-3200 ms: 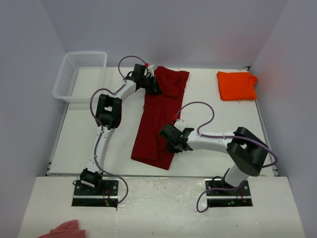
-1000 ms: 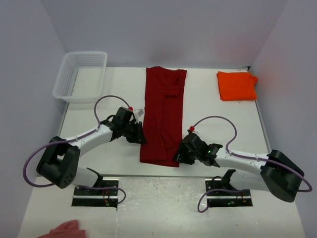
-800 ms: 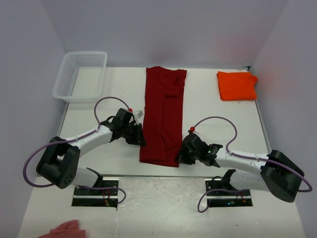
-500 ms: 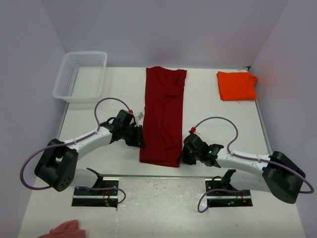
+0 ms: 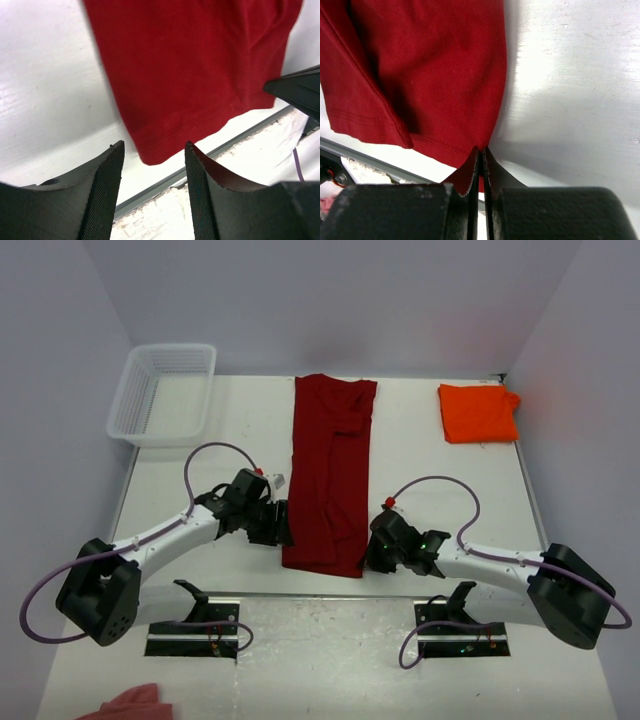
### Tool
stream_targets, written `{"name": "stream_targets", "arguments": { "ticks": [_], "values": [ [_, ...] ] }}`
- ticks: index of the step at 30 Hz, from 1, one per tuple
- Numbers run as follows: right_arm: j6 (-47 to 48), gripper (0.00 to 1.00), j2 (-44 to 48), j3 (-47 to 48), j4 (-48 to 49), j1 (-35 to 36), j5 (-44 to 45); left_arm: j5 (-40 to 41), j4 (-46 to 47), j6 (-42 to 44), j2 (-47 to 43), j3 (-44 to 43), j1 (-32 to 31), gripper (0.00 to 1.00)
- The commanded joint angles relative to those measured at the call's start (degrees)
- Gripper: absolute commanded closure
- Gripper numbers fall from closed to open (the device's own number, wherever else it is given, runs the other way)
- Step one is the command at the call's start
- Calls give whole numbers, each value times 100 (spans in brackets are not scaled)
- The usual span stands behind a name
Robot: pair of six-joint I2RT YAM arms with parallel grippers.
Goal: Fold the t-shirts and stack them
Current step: Grab the bottom of the folded rectangular tshirt with both arms
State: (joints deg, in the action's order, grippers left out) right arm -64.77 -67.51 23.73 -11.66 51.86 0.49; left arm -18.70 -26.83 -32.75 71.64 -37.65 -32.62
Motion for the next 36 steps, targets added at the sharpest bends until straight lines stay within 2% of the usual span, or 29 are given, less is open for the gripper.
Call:
{"name": "stream_targets", "arguments": {
  "ticks": [1, 19, 25, 29, 33, 36],
  "values": [
    [-27, 100, 159, -35, -117, 44, 153, 340, -305, -214, -80, 82, -42, 46],
    [-44, 100, 159, -131, -65, 44, 171, -37, 336, -644, 237, 416, -447, 47],
    [-35, 100, 176, -158, -47, 44, 153, -20, 547, -741, 439, 495, -561, 50],
    [-35, 100, 176, -167, -47, 44, 153, -28, 653, -768, 518, 574, -570, 67],
    [-35, 100, 185, -175, -47, 44, 144, -2, 653, -768, 509, 627, -570, 100],
    [-35, 100, 194, -175, -82, 53, 162, -20, 661, -820, 378, 776, -587, 100]
  ]
}}
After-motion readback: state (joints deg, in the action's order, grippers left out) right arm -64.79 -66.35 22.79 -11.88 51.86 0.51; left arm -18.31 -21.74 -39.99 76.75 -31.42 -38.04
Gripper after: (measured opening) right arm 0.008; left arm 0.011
